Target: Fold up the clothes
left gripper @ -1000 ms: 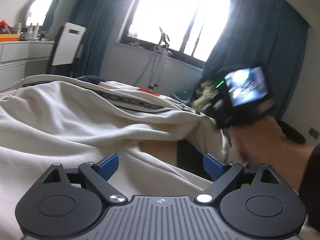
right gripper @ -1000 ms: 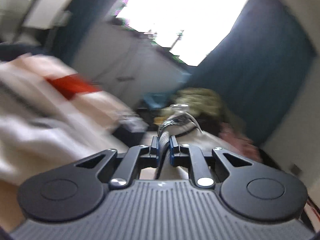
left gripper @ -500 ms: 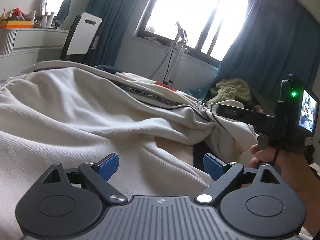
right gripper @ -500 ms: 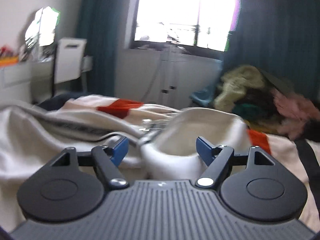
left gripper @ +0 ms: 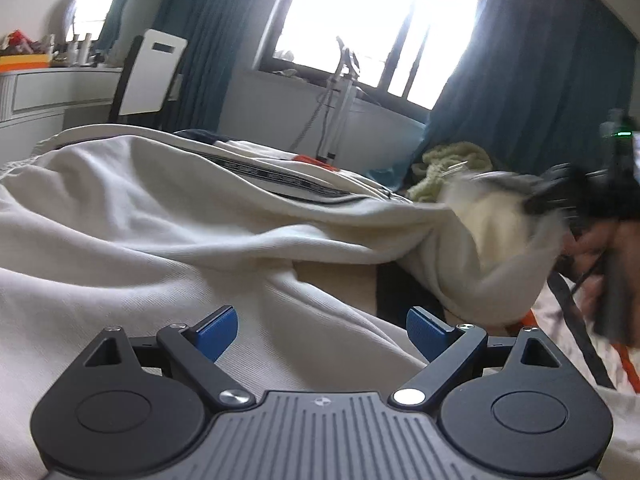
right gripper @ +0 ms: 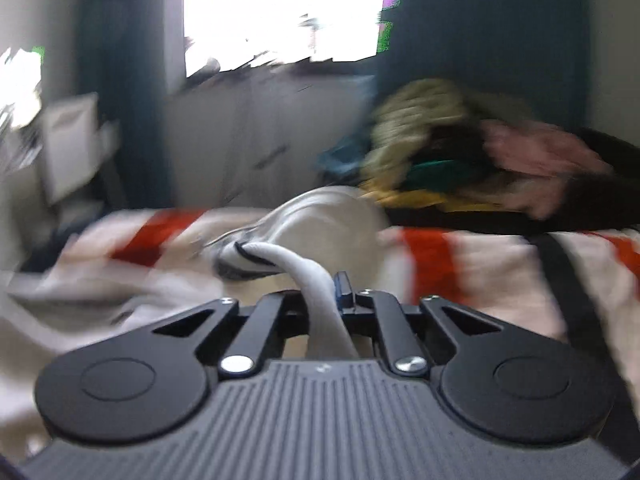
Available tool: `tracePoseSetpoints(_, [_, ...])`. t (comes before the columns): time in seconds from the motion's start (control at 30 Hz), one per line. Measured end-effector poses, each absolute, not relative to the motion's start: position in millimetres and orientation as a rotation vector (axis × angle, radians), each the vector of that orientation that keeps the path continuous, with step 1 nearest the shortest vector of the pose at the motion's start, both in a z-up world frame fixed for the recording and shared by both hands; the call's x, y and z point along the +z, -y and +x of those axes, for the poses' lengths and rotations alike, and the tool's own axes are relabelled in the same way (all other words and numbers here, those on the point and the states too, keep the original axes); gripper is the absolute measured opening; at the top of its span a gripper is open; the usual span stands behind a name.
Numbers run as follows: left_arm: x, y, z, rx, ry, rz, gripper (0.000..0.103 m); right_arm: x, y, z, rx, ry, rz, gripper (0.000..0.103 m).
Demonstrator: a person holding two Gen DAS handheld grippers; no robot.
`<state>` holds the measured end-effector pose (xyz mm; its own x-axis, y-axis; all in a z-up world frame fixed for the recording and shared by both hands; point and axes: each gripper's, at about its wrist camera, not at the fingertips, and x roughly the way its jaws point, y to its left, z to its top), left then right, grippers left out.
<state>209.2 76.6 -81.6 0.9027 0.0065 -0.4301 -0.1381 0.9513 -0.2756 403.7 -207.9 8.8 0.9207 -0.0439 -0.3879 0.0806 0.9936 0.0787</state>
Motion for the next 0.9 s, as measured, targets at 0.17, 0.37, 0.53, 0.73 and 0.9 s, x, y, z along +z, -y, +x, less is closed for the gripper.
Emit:
tracePoseSetpoints(0.17, [-79, -79, 208, 0.056, -0.429, -0.32, 0.093, 15, 319, 356, -0.341, -0.303, 0.383, 0.008])
tracePoseSetpoints(0.37, [-78, -91, 211, 0.051, -0.427, -0.364, 0.093, -61, 399, 305, -0.522, -0.381, 0.767, 0.012])
tracePoseSetpoints(0.53, [-82, -93, 212, 0.047, -0.455, -0.376, 0.093, -117, 420, 261, -0.472, -0.405, 0.931, 0.036])
tracePoseSetpoints(0.73, [-77, -95, 217, 0.049, -0.457, -0.383, 0.093, -130, 452, 238, -0.345, -0.353, 1.042, 0.05])
tracePoseSetpoints(0.9, [-67, -103, 221, 0.064, -0.413, -0.397, 0.093, -126, 454, 243, -0.294, -0.314, 1.054, 0.048])
